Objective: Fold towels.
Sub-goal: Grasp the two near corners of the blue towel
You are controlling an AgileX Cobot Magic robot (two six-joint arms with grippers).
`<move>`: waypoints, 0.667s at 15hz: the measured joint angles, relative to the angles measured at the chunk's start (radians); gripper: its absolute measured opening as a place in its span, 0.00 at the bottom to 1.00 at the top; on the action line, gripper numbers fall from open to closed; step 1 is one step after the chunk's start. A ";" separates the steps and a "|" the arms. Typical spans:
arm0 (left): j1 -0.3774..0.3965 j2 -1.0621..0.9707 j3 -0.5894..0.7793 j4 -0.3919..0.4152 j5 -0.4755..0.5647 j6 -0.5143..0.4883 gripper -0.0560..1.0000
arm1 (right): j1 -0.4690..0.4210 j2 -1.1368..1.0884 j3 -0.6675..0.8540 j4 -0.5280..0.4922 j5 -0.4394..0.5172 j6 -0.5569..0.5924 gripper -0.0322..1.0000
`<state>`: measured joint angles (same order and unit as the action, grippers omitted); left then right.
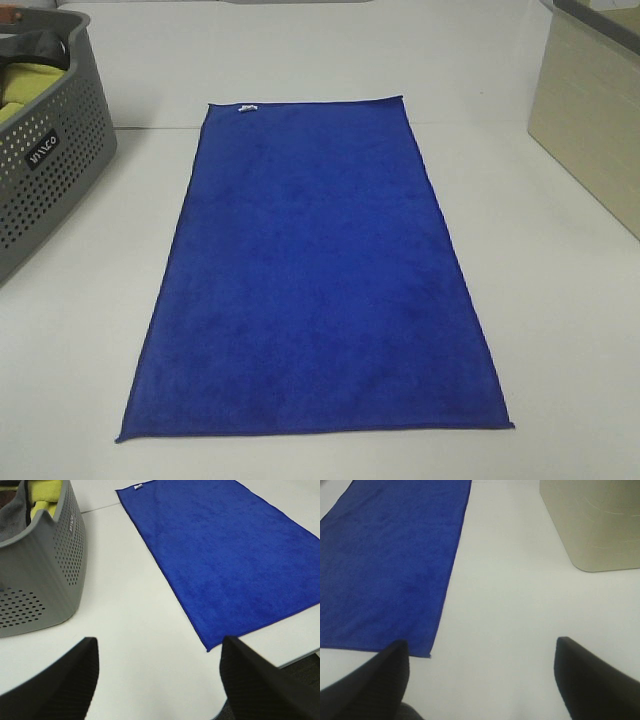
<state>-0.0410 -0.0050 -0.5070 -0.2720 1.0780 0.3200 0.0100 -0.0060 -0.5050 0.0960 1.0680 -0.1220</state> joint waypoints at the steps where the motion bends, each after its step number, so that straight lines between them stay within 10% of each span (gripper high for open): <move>1: 0.000 0.000 0.000 0.000 0.000 0.000 0.68 | 0.000 0.000 0.000 0.000 0.000 0.000 0.76; 10: 0.000 0.000 0.000 0.000 0.000 0.000 0.68 | 0.000 0.000 0.000 0.000 0.000 0.000 0.76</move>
<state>-0.0410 -0.0050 -0.5070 -0.2720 1.0780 0.3200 0.0100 -0.0060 -0.5050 0.0960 1.0680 -0.1220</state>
